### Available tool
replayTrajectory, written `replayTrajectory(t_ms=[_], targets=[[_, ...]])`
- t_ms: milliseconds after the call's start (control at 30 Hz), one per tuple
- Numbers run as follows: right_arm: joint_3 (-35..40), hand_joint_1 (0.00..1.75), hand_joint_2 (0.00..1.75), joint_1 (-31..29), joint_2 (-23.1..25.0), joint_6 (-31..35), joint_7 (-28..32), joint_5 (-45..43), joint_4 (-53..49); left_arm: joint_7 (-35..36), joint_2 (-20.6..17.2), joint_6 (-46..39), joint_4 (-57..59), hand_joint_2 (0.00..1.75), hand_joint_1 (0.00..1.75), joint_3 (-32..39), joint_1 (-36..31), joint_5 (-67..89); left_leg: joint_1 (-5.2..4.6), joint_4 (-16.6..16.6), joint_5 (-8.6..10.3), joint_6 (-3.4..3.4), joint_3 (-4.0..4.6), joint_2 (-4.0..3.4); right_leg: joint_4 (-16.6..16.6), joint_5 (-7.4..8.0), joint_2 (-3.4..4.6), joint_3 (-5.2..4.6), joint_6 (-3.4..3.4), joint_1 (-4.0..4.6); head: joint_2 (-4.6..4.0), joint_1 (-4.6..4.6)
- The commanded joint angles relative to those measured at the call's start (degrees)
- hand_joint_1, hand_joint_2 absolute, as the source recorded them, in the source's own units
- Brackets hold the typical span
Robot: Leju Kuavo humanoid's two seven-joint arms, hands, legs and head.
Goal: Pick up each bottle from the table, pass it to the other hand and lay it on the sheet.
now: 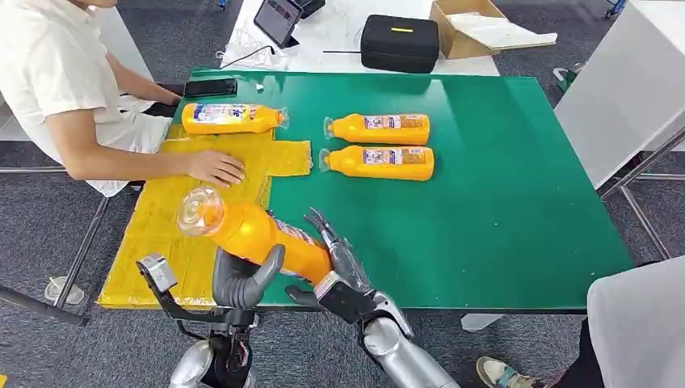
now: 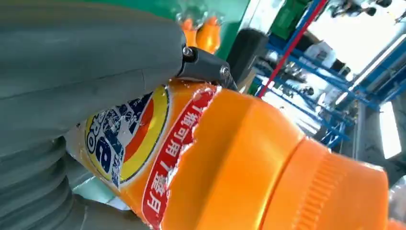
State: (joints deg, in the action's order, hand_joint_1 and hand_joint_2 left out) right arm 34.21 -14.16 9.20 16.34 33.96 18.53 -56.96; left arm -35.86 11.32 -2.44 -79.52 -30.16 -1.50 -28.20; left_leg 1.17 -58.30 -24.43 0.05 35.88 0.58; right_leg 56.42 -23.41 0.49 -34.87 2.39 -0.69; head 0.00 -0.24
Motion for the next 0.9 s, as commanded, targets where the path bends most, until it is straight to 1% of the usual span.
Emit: replayTrajectory(t_ms=[33, 67, 167, 200, 233, 267, 300, 333, 367, 400, 433, 467, 500, 533, 567, 600, 633, 667, 700, 800, 833, 867, 900], targets=[[-1.5, 0.0, 0.0, 2.7, -2.3, 4.3, 1.6, 0.7, -0.4, -3.7, -1.6, -8.2, 2.1, 1.75, 1.75, 2.8, -0.5, 9.1, -0.01, 0.1, 0.0, 0.03, -0.13, 0.04, -0.1, -0.02, -0.08, 0.15, -0.04, 0.01, 0.0, 0.0], [-1.5, 0.0, 0.0, 2.7, -2.3, 4.3, 1.6, 0.7, -0.4, -3.7, -1.6, -8.2, 2.1, 1.75, 1.75, 2.8, -0.5, 9.1, -0.03, 0.1, -0.04, 0.06, -0.32, 0.02, -0.1, -0.07, -0.11, 0.32, -0.09, 0.01, 0.0, 0.0], [-1.5, 0.0, 0.0, 2.7, -2.3, 4.3, 1.6, 0.7, -0.4, -3.7, -1.6, -8.2, 2.1, 1.75, 1.75, 2.8, -0.5, 9.1, -0.01, 0.1, -0.01, 0.03, -0.11, -0.01, 0.0, -0.01, -0.06, 0.11, -0.05, 0.01, 0.0, 0.0], [-1.3, 0.0, 0.0, 2.5, -2.3, 6.1, 1.3, 2.5, -0.6, -3.9, -1.6, -9.4, 2.0, 1.75, 1.75, 2.8, -0.5, 10.7, -0.03, 0.1, -0.03, 0.06, -0.24, -0.01, -0.1, -0.05, -0.09, 0.24, -0.08, 0.0, 0.0, 0.0], [-1.4, 0.0, 0.0, 3.1, -2.9, 9.8, 1.0, 5.8, -0.6, -4.1, -1.7, -13.4, 1.6, 1.75, 1.75, 3.3, -0.3, 15.4, -0.04, 0.1, -0.08, 0.08, -0.37, -0.04, -0.1, -0.08, -0.08, 0.36, -0.12, 0.01, 0.0, 0.0], [-1.9, 0.0, 0.0, 3.9, -3.9, 15.0, 0.8, 9.5, -0.3, -4.1, -2.1, -17.6, 1.2, 1.75, 1.75, 3.9, 0.0, 20.4, -0.03, 0.1, -0.02, 0.04, -0.16, -0.04, -0.1, -0.02, -0.03, 0.14, -0.06, -0.01, 0.0, 0.0], [-2.6, 0.0, 0.0, 4.5, -4.5, 17.3, 0.7, 11.7, -0.1, -4.1, -1.9, -19.1, 1.0, 1.75, 1.75, 4.9, 0.5, 23.1, -0.05, 0.1, -0.05, 0.07, -0.3, -0.06, -0.1, -0.05, -0.04, 0.28, -0.09, -0.01, 0.0, 0.0], [-4.2, 0.0, 0.0, 5.5, -5.1, 22.0, 1.0, 14.1, -0.5, -4.1, -2.2, -22.2, 0.9, 1.75, 1.75, 5.6, 0.8, 27.6, -0.03, 0.1, -0.04, 0.06, -0.27, -0.02, -0.1, -0.05, -0.09, 0.28, -0.08, 0.0, 0.0, -0.02], [-6.6, 0.0, 0.0, 6.9, -5.3, 23.7, 1.6, 16.5, -1.6, -4.1, -2.2, -23.5, 0.8, 1.75, 1.75, 6.5, 1.2, 29.5, -0.02, 0.1, -0.01, 0.05, -0.21, 0.05, -0.1, -0.03, -0.13, 0.23, -0.05, 0.0, 0.0, 0.0], [-14.0, 0.0, 0.0, 9.6, -3.5, 23.7, 3.6, 21.0, -5.2, -3.9, -2.4, -25.2, 0.6, 1.75, 1.75, 7.5, 1.6, 31.9, -0.03, 0.1, 0.0, 0.04, -0.16, 0.07, -0.1, -0.03, -0.14, 0.17, -0.04, 0.0, 0.0, 0.0], [-19.8, 0.0, 0.0, 12.5, -1.7, 23.7, 6.0, 23.7, -11.0, -4.1, -2.7, -26.8, -0.1, 1.75, 1.75, 8.5, 2.1, 33.9, -0.05, 0.1, -0.04, 0.06, -0.32, 0.12, -0.1, -0.1, -0.22, 0.34, -0.09, -0.01, 0.0, 0.0], [-21.5, 0.0, 0.0, 13.9, -1.2, 23.7, 6.0, 25.2, -15.1, -4.1, -2.8, -27.4, -0.5, 1.75, 1.75, 8.8, 2.3, 34.9, -0.05, 0.1, -0.08, 0.08, -0.4, 0.16, -0.1, -0.16, -0.28, 0.44, -0.11, 0.0, 0.02, 0.0], [-22.9, 0.0, 0.0, 15.1, -0.7, 23.7, 6.0, 26.4, -18.8, -4.1, -2.9, -27.8, -0.9, 1.75, 1.75, 9.2, 2.5, 35.6, -0.04, 0.0, -0.01, 0.03, -0.02, 0.13, 0.0, -0.07, -0.18, 0.04, -0.06, -0.02, 0.02, 0.0], [-22.9, 0.0, 0.0, 15.1, -0.7, 23.7, 6.0, 26.4, -18.8, -4.1, -2.9, -27.8, -0.9, 1.75, 1.75, 9.2, 2.5, 35.6, -0.06, 0.0, -0.09, 0.05, -0.12, 0.16, 0.1, -0.17, -0.24, 0.14, -0.09, -0.03, 0.0, 0.02], [-22.9, 0.0, 0.0, 15.1, -0.7, 23.7, 6.0, 26.4, -18.8, -4.1, -2.9, -27.8, -0.9, 1.75, 1.75, 9.2, 2.5, 35.6, -0.05, 0.0, -0.09, 0.04, -0.1, 0.03, 0.1, -0.13, -0.1, 0.09, -0.09, -0.02, 0.0, 0.0], [-23.7, 0.0, 0.0, 16.0, 0.0, 23.7, 6.0, 27.3, -22.1, -3.7, -2.9, -28.4, -1.1, 1.75, 1.75, 9.3, 2.3, 36.9, -0.07, 0.0, -0.2, 0.07, -0.34, 0.0, 0.1, -0.24, -0.12, 0.31, -0.15, -0.02, 0.0, 0.0], [-24.6, 0.0, 0.0, 17.1, 0.6, 23.7, 6.0, 27.6, -27.3, -3.2, -3.1, -30.9, -0.5, 1.75, 1.75, 9.2, 1.9, 41.0, -0.05, 0.0, -0.1, 0.04, -0.17, -0.03, 0.0, -0.11, -0.04, 0.16, -0.1, -0.01, 0.0, 0.0], [-24.6, 0.0, 0.0, 17.3, 0.7, 23.7, 6.0, 27.5, -29.0, -2.6, -3.4, -32.6, 0.4, 1.75, 1.75, 9.0, 1.4, 44.1, -0.04, 0.0, -0.08, 0.03, -0.01, 0.06, 0.1, -0.11, -0.13, 0.02, -0.09, -0.01, 0.0, 0.0], [-23.1, 0.0, 0.0, 17.0, 0.1, 23.7, 6.0, 25.1, -30.7, 0.2, -4.2, -36.7, 3.8, 1.75, 1.75, 8.6, -0.3, 52.8, -0.06, 0.0, -0.02, 0.03, 0.08, 0.1, 0.1, -0.08, -0.15, -0.07, -0.07, -0.03, 0.0, 0.0], [-23.1, 0.0, 0.0, 17.0, 0.1, 23.7, 6.0, 25.1, -30.7, 0.2, -4.2, -36.7, 3.8, 1.75, 1.75, 8.6, -0.3, 52.8, -0.04, 0.0, -0.02, 0.03, 0.0, -0.01, 0.0, -0.03, -0.04, 0.0, -0.08, -0.01, 0.0, 0.02], [-20.6, 0.0, 0.0, 15.9, -0.6, 23.7, 6.0, 24.0, -28.3, 6.3, -5.2, -37.6, 9.3, 1.75, 1.75, 8.6, -2.4, 66.3, -0.03, 0.0, -0.04, 0.04, -0.09, -0.05, 0.0, -0.04, -0.03, 0.08, -0.1, 0.0, 0.0, -0.02], [-19.4, 0.0, 0.0, 15.3, -0.9, 23.7, 6.0, 22.8, -27.2, 9.5, -6.1, -37.6, 12.9, 1.75, 1.75, 8.3, -3.8, 72.9, -0.04, 0.1, 0.01, 0.03, -0.1, -0.02, -0.1, 0.01, -0.05, 0.06, -0.08, -0.02, 0.0, 0.0], [-17.4, 0.0, 0.0, 13.9, -1.3, 23.7, 6.0, 21.4, -24.0, 13.0, -6.8, -37.4, 18.7, 1.75, 1.75, 7.7, -6.4, 79.8, -0.05, 0.1, 0.01, 0.04, -0.25, -0.03, -0.1, 0.0, -0.08, 0.2, -0.13, -0.01, 0.0, 0.0]])
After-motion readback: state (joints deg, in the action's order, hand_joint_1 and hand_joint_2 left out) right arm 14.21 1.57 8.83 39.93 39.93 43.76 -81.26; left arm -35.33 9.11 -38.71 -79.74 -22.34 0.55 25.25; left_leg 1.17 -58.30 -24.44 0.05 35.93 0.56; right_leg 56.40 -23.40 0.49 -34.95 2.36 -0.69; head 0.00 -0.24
